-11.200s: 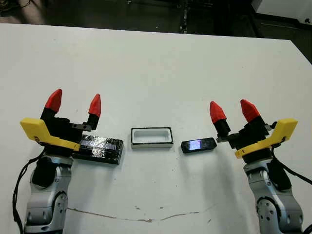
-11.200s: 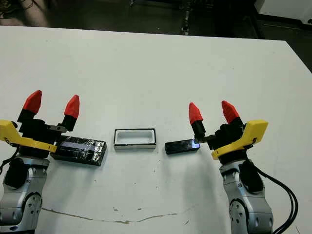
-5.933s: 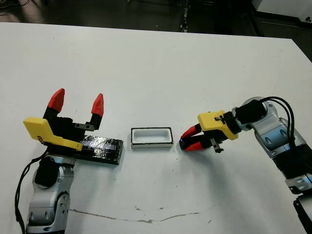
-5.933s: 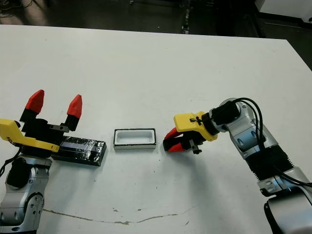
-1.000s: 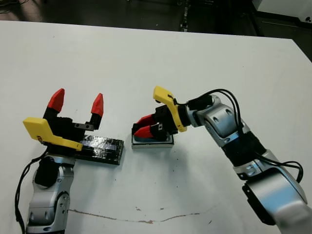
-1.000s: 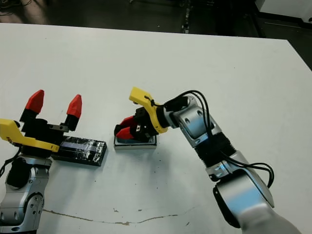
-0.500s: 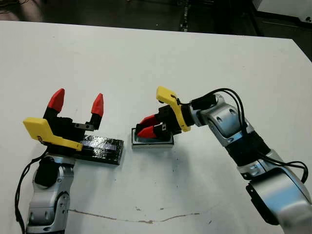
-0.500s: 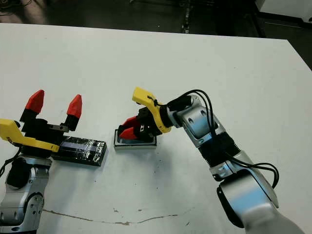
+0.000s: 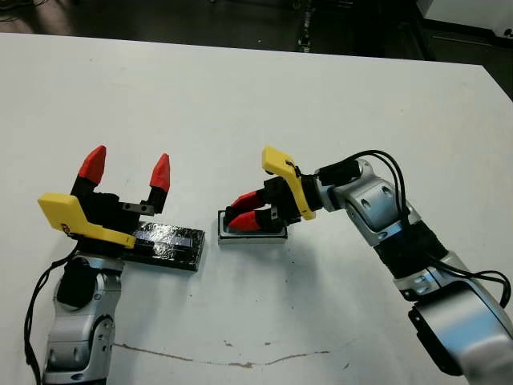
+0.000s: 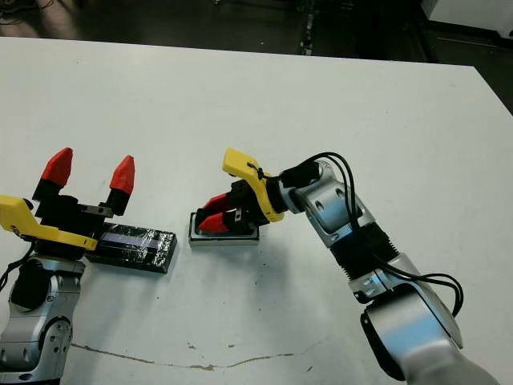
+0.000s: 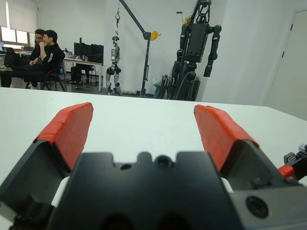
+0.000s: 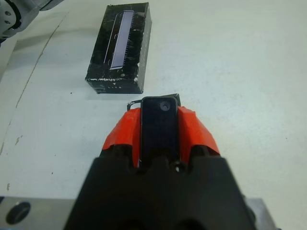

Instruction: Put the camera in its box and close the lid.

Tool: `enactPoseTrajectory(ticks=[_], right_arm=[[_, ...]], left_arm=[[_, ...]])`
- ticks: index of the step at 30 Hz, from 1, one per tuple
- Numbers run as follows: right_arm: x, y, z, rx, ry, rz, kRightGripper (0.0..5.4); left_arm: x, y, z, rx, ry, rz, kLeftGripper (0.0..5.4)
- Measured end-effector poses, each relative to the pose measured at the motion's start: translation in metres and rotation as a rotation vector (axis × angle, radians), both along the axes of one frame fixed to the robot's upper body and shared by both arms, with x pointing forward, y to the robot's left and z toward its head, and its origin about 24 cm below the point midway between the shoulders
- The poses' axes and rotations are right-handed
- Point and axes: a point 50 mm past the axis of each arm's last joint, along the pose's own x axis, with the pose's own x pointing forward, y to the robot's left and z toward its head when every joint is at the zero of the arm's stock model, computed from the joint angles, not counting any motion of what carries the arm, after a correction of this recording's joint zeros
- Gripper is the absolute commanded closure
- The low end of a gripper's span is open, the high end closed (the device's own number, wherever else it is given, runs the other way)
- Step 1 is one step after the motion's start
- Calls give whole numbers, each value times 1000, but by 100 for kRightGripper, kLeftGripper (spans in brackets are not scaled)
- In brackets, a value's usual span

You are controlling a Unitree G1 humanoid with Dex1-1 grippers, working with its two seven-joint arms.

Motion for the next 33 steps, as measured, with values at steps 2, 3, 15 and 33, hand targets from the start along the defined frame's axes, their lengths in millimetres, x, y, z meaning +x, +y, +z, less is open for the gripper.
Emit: enactPoseTrajectory(ticks=[2,3,15,33], right_arm=[[0,0,0,-5,-3,5,372],[0,0,0,-8,-8,10,372],[-4,1,2,-39,-50,37,372],[-3,0,1,-32,-41,21,372]], left_arm=[[0,0,0,0,0,0,0],[0,0,0,0,0,0,0],[0,0,0,-1,-1,0,0],[-1,0,0,-4,0,3,0]])
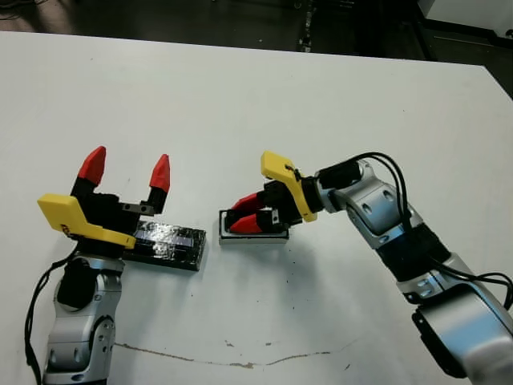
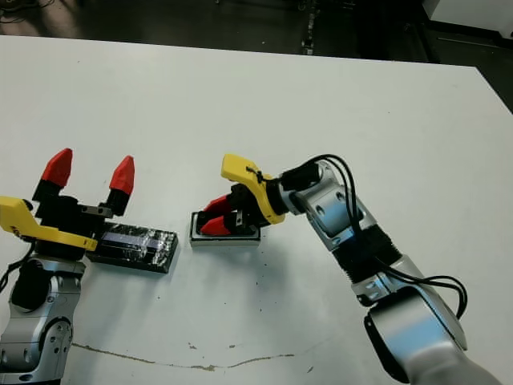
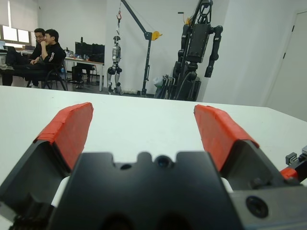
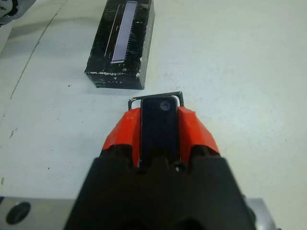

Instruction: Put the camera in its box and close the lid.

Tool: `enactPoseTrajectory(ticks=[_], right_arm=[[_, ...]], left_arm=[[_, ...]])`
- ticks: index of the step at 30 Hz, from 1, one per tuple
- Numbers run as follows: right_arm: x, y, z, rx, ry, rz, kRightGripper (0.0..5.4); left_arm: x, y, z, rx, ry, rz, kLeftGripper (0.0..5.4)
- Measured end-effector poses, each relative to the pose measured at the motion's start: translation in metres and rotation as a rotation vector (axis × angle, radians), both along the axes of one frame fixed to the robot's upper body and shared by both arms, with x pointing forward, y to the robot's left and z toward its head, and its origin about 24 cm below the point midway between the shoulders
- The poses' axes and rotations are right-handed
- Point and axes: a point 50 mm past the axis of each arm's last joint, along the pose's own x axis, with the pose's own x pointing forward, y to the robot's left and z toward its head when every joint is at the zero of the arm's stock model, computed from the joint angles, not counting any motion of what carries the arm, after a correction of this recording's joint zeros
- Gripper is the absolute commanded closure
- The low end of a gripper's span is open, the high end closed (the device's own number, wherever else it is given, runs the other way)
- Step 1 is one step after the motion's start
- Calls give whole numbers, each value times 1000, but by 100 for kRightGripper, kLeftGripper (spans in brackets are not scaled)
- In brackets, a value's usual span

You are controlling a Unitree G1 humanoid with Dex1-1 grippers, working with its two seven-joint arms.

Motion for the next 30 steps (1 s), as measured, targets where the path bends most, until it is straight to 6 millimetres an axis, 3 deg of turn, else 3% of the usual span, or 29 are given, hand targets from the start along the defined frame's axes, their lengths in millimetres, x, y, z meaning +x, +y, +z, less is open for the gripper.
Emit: enactPoseTrajectory(ticks=[25,30], right_arm=[[1,-11,0,-1,96,79,8],[5,-16,6,29,79,53,3]], left_arm=[[0,0,0,4,0,-3,0],[0,0,0,5,1,-3,0]])
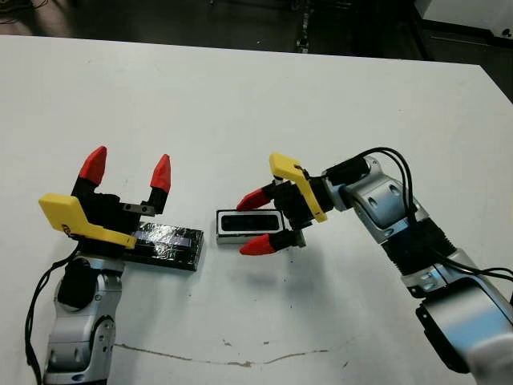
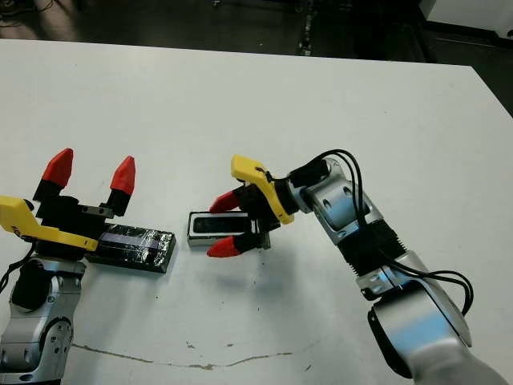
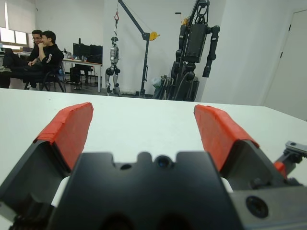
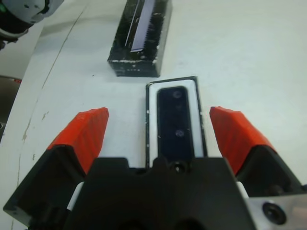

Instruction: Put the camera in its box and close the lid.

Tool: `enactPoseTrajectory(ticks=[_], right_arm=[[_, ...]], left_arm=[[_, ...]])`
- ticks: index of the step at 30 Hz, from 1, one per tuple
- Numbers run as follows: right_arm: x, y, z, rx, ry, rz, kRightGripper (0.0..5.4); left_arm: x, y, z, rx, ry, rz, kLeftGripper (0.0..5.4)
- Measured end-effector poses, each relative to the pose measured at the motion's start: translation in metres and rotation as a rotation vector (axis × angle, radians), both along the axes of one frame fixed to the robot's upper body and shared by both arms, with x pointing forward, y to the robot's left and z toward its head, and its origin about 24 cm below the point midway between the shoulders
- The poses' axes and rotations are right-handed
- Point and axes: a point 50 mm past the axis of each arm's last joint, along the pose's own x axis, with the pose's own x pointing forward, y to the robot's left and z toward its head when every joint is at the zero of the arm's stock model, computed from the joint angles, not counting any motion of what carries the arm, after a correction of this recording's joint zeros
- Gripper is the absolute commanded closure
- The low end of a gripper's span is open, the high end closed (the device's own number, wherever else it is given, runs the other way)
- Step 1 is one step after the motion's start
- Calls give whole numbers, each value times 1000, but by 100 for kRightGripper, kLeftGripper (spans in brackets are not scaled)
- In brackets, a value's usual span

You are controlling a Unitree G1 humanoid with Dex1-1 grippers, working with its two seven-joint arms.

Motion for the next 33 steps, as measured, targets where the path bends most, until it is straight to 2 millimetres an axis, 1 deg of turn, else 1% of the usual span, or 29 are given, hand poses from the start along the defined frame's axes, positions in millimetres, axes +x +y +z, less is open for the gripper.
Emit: enactPoseTrajectory(ticks=[6,13,17,19,21,24,28,33], right_arm=[[6,-8,19,62,-47,-27,3],[8,-15,38,168,-105,-42,3],[9,-19,52,242,-157,-98,3],[9,-25,58,292,-173,-151,3],[8,-33,58,327,-201,-228,22],[4,-45,53,338,-268,-371,61],[-4,-66,43,344,-351,-557,135],[-20,-92,33,384,-446,-727,213]], left_arm=[[0,0,0,-4,2,0,0],[0,0,0,-4,2,-1,0],[0,0,0,-3,1,-1,0],[0,0,0,-1,1,0,0],[0,0,0,-1,1,1,0],[0,1,1,-2,0,2,0],[0,1,2,5,-1,1,0],[-1,5,7,32,-17,-6,0]])
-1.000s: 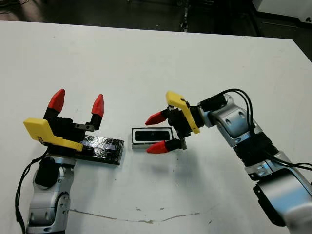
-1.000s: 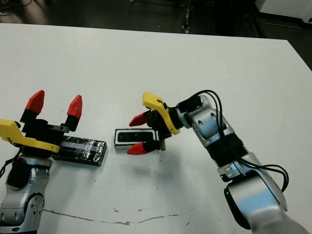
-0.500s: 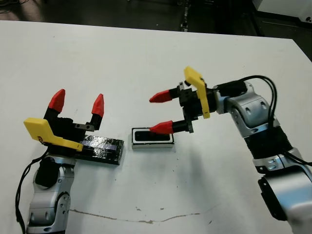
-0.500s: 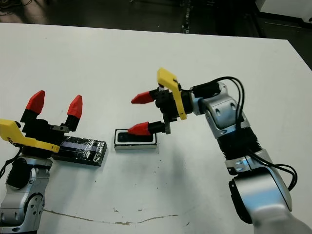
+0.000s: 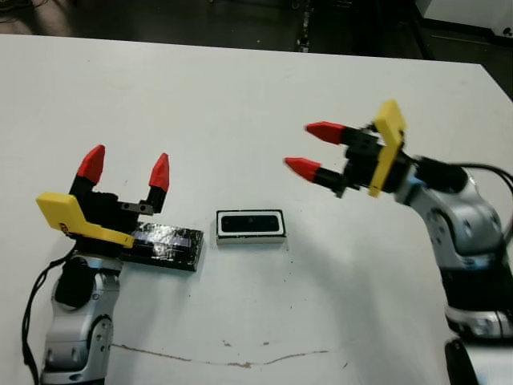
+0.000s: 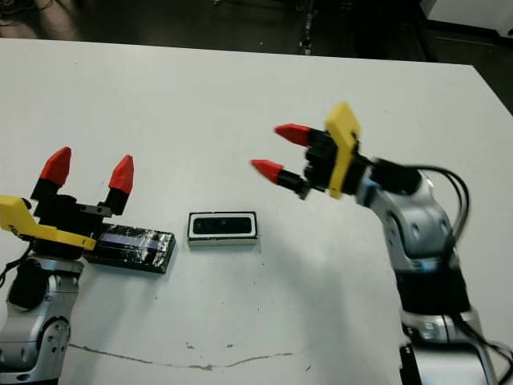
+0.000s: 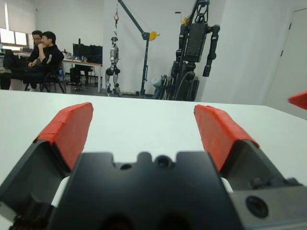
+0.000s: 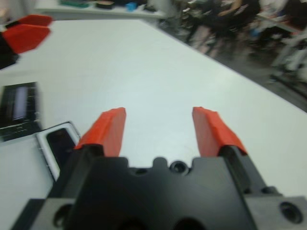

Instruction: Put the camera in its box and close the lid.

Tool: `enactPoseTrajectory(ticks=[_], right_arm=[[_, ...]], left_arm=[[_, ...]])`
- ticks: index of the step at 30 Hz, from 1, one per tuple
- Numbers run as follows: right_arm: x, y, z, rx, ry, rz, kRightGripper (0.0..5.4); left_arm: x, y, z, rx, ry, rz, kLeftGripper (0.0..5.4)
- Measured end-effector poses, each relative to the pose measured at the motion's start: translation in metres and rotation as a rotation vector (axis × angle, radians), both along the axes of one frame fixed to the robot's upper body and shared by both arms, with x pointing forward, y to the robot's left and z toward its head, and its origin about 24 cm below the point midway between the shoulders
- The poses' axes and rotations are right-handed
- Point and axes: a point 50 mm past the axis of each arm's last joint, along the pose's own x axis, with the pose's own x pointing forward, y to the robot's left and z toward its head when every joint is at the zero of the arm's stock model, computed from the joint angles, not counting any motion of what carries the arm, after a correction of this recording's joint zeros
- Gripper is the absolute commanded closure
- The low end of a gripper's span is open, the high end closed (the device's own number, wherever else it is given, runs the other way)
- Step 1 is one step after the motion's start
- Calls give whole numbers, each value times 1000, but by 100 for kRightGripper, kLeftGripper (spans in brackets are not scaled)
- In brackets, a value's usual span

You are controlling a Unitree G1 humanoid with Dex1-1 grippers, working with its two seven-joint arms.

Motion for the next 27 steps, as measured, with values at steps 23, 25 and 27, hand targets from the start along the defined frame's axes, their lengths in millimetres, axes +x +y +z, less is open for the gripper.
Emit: enactPoseTrajectory(ticks=[23,25,27], right_arm=[[-78,-21,-56,300,110,-451,539],[-77,-21,-57,305,107,-450,539],[-76,-21,-58,309,109,-451,539]], left_arm=[[6,42,69,604,159,-465,0],[11,47,84,694,218,-556,0],[18,50,94,735,265,-635,0]])
